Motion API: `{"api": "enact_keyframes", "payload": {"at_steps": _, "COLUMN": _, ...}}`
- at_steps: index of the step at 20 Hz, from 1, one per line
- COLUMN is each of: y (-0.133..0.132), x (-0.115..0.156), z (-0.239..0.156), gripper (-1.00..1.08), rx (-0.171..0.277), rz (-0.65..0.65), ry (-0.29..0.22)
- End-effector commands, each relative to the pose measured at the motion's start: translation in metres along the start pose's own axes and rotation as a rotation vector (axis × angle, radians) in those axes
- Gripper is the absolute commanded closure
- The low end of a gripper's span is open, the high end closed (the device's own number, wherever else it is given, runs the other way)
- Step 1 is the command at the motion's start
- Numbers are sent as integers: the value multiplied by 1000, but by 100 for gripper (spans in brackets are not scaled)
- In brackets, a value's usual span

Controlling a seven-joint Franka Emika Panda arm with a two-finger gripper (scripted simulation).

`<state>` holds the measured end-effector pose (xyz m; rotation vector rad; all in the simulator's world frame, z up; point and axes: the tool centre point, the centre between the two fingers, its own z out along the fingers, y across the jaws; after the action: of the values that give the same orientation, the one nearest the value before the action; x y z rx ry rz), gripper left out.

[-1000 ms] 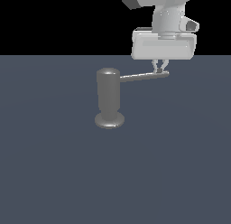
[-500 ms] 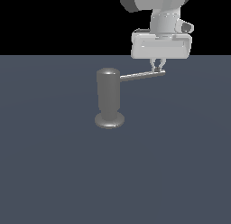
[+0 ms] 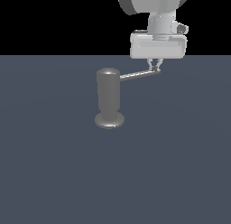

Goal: Turn on the faucet by rotating a designated handle.

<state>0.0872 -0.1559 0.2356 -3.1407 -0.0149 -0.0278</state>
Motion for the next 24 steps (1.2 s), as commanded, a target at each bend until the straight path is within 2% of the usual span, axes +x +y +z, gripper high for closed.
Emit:
{"api": "enact_keyframes", "payload": {"at_steps": 1, "y": -4, "x": 8, "z": 7, "gripper": 108, "rx": 2, "rz": -3, "ry": -4}}
{"api": "enact_keyframes", "payload": {"at_steps": 24, "y": -3, "x": 59, "z": 13, "gripper": 108, "rx": 0, "rz": 11, "ry": -13}}
